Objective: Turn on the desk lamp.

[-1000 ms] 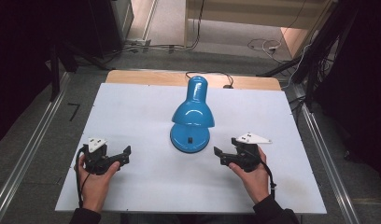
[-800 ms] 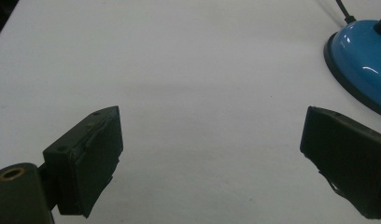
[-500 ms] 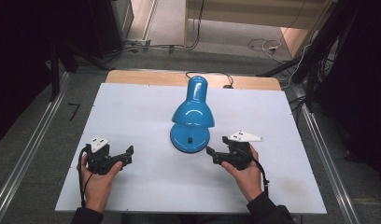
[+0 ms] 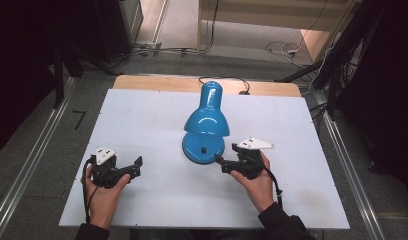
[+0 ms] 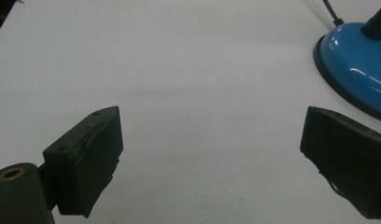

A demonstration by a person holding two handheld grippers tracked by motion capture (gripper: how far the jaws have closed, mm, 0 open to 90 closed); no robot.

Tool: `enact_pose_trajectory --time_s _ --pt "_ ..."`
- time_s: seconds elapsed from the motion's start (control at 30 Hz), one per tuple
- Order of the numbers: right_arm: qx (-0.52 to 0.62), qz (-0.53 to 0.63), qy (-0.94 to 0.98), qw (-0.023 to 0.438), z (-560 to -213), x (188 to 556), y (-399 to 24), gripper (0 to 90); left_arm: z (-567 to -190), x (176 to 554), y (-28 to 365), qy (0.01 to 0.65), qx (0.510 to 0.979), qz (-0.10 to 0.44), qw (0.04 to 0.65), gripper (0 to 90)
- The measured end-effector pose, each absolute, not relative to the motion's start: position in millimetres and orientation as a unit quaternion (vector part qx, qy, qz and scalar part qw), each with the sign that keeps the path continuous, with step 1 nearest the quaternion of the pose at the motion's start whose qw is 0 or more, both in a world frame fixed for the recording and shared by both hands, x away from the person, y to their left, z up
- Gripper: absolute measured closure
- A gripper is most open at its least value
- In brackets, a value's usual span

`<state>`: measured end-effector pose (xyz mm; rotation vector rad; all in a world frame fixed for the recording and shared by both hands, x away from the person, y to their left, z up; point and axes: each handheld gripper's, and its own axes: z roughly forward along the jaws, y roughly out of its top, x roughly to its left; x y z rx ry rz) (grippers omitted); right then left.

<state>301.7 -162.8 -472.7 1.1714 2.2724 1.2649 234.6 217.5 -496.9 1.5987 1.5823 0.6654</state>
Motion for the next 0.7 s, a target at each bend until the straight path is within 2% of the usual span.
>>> enact_pose_trajectory --time_s 0.6,0.7 --pt "0.391 0.446 0.793 0.142 -473 308 -140 24.0 -494 229 217 0.615 0.629 0.265 0.395 6.1" --pt "0.377 0.445 0.797 0.159 -475 309 -135 27.8 -494 230 218 0.615 0.629 0.264 0.396 6.1"
